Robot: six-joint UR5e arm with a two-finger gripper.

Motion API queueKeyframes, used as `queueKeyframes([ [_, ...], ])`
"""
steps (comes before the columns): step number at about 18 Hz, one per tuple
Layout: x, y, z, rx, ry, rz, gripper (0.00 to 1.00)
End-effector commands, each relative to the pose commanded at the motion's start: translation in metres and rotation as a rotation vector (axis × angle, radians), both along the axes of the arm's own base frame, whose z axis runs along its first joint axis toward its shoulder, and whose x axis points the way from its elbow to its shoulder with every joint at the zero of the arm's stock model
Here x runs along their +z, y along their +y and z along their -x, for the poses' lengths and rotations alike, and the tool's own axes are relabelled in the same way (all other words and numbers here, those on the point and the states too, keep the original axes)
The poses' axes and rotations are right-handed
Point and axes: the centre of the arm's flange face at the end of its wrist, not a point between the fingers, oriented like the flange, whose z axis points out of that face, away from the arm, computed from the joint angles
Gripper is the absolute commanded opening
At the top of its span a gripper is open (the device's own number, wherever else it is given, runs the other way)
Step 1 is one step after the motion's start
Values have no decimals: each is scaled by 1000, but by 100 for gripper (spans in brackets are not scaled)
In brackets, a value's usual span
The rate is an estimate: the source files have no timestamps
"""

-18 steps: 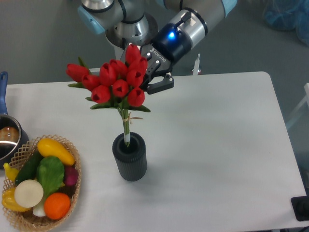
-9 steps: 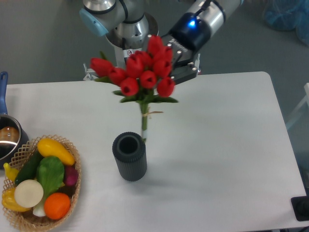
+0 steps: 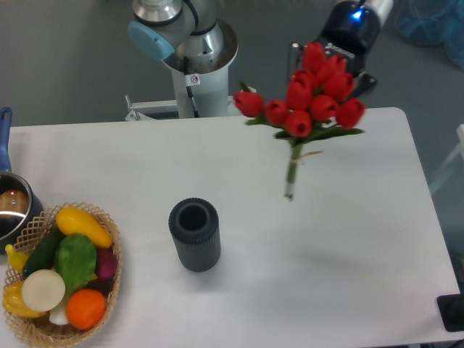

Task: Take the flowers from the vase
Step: 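Carry the held tulips up and away from the vase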

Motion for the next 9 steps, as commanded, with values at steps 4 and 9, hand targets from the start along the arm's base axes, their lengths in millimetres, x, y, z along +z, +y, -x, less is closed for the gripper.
queueKeyframes([
  [4,-14,-26,34,57,37,87,33],
  [9,-30,-33,49,69,85,211,33],
])
